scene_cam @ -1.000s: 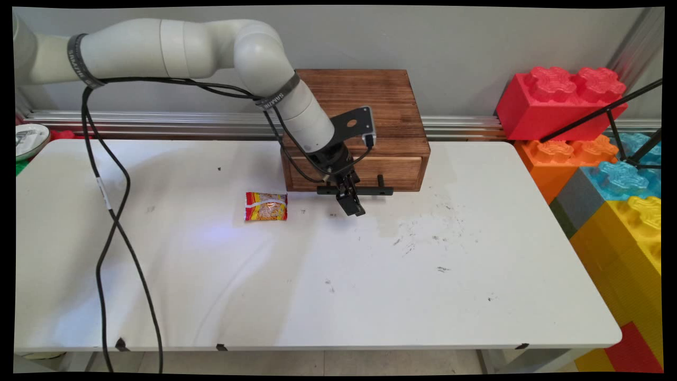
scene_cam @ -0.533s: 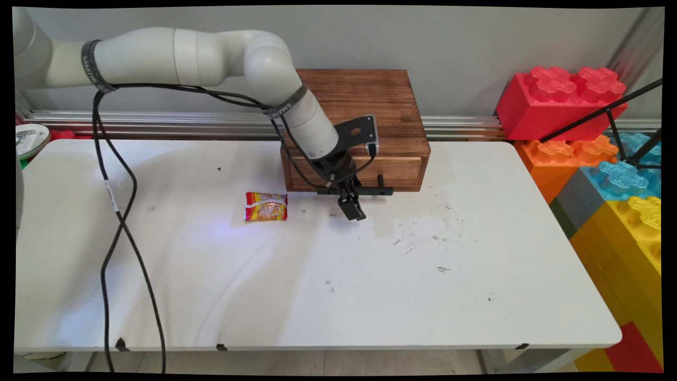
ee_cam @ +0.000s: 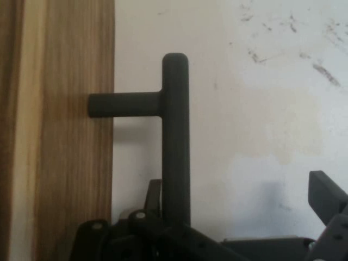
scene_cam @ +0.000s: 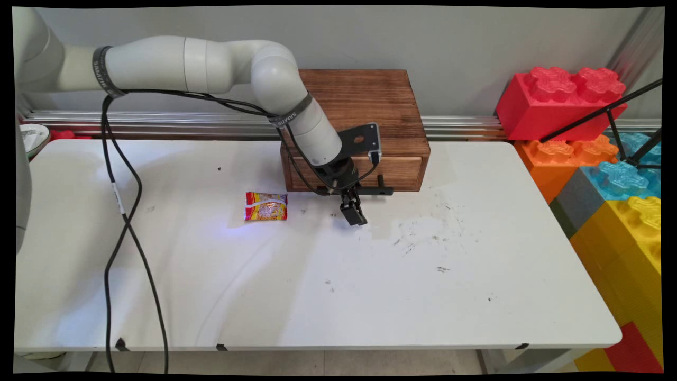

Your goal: Open the drawer

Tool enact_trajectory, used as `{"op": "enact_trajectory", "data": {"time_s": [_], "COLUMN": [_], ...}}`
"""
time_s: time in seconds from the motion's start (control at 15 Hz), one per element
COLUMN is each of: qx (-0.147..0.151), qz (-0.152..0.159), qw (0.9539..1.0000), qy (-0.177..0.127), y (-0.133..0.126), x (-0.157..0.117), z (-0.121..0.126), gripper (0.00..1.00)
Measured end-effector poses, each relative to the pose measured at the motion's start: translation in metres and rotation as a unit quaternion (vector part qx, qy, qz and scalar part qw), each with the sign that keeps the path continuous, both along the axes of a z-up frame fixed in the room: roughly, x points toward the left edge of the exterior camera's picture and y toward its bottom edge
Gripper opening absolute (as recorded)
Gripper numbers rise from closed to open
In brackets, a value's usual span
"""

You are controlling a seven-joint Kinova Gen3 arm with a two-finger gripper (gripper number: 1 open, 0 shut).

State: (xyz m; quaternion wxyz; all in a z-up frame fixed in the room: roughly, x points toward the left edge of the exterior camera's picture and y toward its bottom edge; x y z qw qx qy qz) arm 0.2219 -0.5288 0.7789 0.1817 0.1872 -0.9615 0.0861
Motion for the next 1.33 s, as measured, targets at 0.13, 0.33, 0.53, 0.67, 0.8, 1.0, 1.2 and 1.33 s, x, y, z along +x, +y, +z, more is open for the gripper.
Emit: {"op": "enact_trajectory", "data": {"time_s": [0.13, 0.33, 0.53, 0.67, 0.8, 1.0, 1.2, 1.33], "qx": [0.002, 0.005, 0.009, 0.012, 0.015, 0.020, 0.026, 0.031], "qz": [-0.003, -0.009, -0.011, -0.011, -0.010, -0.008, -0.005, -0.002], "qw": [1.0000, 0.9999, 0.9999, 0.9998, 0.9998, 0.9997, 0.9996, 0.9994], "qy": [0.001, 0.005, 0.007, 0.008, 0.010, 0.012, 0.013, 0.014], "y": [0.004, 0.012, 0.021, 0.029, 0.041, 0.053, 0.068, 0.080], "x": [-0.002, -0.007, -0.010, -0.012, -0.015, -0.017, -0.021, -0.023], "z": [-0.002, -0.002, -0.001, 0.000, 0.003, 0.007, 0.011, 0.014], "gripper": [1.00, 1.00, 1.00, 1.00, 1.00, 1.00, 1.00, 1.00]}}
